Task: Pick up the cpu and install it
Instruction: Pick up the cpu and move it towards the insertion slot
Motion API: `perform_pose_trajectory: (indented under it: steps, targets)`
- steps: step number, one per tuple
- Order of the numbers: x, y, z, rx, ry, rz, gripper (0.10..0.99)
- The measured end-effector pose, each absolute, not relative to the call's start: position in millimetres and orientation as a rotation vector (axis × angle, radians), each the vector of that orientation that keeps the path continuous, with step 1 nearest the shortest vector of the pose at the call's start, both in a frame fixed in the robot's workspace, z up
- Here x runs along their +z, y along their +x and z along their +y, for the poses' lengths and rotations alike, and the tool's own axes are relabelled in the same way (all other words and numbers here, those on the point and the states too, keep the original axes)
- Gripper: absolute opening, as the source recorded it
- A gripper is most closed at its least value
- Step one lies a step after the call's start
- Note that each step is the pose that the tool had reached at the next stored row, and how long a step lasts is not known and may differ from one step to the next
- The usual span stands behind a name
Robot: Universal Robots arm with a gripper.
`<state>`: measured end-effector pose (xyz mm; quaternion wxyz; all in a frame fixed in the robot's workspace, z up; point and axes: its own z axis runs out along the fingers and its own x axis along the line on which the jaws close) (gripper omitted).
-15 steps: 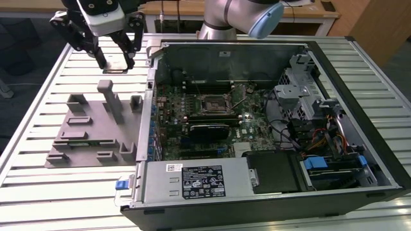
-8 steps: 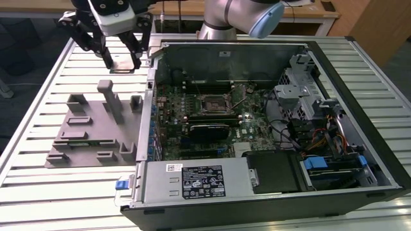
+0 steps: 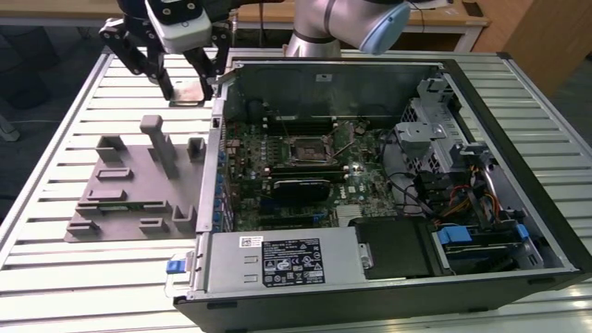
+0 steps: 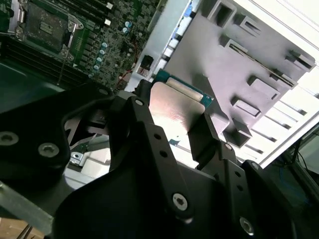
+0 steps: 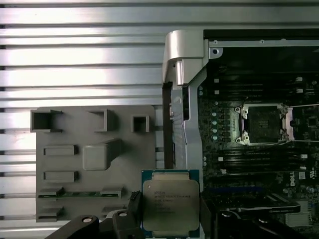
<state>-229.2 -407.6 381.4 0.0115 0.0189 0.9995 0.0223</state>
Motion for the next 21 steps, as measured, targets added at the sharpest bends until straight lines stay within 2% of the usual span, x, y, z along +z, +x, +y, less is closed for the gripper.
perform_pose_trajectory:
  steps: [21]
  targets:
    - [371, -174, -405, 0.070, 0.059, 3.118, 0.545]
